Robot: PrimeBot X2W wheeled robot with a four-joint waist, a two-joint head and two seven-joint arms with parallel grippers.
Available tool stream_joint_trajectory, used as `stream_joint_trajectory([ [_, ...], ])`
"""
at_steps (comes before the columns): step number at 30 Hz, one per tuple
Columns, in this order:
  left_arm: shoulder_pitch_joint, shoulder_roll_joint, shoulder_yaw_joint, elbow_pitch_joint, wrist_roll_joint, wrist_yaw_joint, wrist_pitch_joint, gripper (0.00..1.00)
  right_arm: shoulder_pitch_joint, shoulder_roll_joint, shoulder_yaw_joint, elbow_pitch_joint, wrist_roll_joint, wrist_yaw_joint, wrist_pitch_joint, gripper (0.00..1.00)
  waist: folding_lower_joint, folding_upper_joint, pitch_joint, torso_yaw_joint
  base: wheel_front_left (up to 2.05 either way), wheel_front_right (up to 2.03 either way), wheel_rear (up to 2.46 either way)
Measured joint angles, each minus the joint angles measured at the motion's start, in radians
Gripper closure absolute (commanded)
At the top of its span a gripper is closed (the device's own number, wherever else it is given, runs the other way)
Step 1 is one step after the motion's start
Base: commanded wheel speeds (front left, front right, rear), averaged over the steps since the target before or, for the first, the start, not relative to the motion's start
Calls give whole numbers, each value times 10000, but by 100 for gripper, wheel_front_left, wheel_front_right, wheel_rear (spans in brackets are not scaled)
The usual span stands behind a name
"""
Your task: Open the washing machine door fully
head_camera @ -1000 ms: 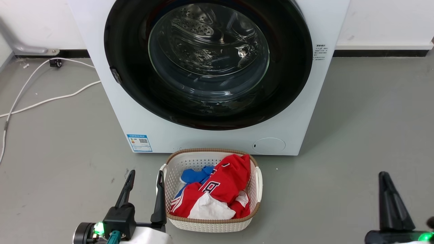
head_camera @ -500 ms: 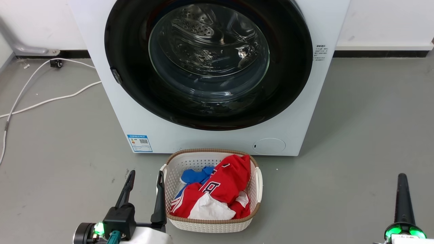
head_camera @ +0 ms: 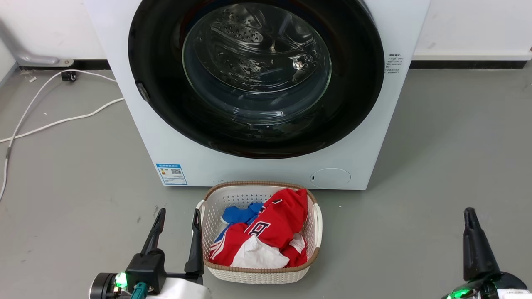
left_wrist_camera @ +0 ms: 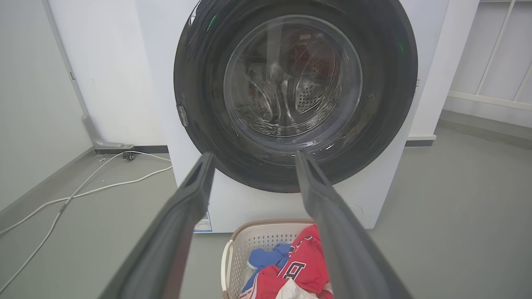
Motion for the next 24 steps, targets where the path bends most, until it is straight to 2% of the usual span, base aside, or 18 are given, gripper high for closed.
stream_joint_trajectory([
  [8, 1, 0, -15, -35, 17, 44, 0, 0, 221, -33, -40, 161, 353, 0, 1279, 100, 0, 0, 31, 32, 0, 0, 0],
  [19, 0, 0, -23, -111, 123, 79, 0, 0, 103, 96, -767, 579, 418, 0, 1641, 100, 0, 0, 169, 99, 0, 0, 0],
  [24, -141, 0, -27, -230, 267, 90, 0, 0, -930, 92, -1624, 1072, 558, 0, 1747, 100, 0, 0, 438, 194, 0, 0, 0],
])
